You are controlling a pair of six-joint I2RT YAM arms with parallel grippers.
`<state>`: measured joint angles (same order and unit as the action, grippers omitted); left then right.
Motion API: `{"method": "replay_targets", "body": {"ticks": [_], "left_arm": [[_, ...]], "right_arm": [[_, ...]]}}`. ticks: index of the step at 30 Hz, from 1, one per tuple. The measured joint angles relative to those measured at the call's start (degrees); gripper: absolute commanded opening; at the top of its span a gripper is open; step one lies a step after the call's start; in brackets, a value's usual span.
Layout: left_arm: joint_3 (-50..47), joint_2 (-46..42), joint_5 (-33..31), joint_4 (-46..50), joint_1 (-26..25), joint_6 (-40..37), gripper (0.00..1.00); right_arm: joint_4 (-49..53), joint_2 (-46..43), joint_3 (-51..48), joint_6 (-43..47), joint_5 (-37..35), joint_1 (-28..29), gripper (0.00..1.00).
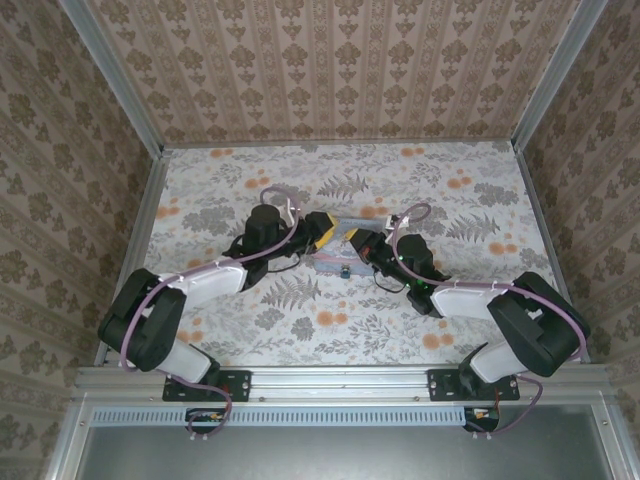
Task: Unlock a padlock with a key
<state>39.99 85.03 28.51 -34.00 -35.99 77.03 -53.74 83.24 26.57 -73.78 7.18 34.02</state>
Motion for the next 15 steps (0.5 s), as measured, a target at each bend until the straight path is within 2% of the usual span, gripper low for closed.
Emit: {"method": "replay_targets", "body": {"ticks": [6,15], "left_arm": [[-0.6,1.3,-1.0,-2.1,-1.1,0.8,0.42],[-0.6,3.9,-1.8,-5.6,-3.3,2.5,0.31]], "right_arm": [[0.0,-0.5,0.0,-0.9,-1.4,0.0,0.0],[0.0,0.3,0.2,-1.7,-1.5,0.4,0.0]]}}
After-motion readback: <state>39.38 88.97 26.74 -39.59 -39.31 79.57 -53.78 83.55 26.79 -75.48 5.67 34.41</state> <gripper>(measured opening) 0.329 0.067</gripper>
